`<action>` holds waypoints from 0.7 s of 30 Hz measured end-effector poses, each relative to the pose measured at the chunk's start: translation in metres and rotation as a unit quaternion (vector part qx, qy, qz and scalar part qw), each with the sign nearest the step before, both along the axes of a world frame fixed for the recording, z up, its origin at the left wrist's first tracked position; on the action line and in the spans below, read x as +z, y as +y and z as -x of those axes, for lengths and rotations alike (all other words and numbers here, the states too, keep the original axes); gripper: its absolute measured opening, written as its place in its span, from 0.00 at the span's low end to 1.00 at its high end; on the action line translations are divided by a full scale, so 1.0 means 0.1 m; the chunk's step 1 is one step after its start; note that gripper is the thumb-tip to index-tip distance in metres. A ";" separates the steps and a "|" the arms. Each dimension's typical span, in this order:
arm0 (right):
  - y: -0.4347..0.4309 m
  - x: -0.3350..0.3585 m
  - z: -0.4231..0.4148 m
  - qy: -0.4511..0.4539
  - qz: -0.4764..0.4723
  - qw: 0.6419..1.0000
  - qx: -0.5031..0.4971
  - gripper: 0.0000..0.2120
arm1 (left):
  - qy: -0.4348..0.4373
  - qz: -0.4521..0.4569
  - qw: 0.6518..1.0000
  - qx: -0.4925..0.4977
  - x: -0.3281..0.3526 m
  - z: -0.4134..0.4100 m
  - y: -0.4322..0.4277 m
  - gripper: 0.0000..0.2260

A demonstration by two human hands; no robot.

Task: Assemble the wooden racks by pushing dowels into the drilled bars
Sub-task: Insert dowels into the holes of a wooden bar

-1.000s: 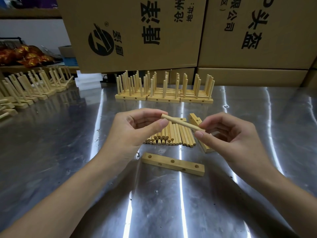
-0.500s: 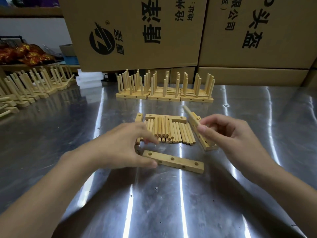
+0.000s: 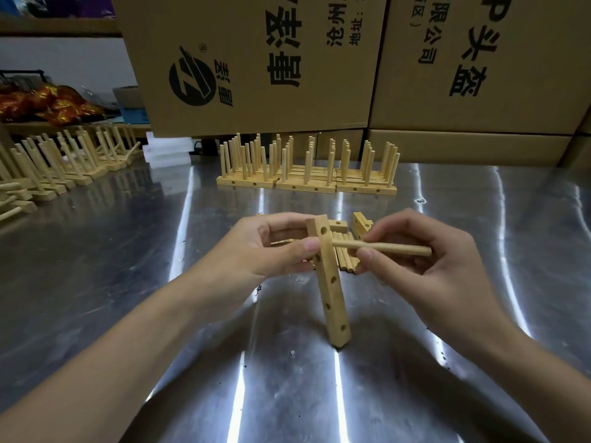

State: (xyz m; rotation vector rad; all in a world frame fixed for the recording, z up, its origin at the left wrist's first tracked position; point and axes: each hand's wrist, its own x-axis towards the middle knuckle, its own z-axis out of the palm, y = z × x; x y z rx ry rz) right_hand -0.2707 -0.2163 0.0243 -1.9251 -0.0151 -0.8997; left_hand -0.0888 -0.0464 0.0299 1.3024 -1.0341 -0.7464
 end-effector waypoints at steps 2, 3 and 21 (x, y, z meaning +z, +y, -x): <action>0.03 0.01 0.00 -0.015 0.014 0.999 -0.028 0.06 | 0.035 0.007 0.999 -0.025 0.01 0.03 -0.01 0.15; 0.03 0.01 0.00 -0.020 0.019 0.999 -0.037 0.06 | 0.042 0.010 0.999 -0.032 0.02 0.04 -0.01 0.15; 0.10 0.05 0.05 -0.032 0.096 0.991 -0.092 0.05 | 0.045 -0.001 0.999 0.001 0.09 0.10 0.00 0.14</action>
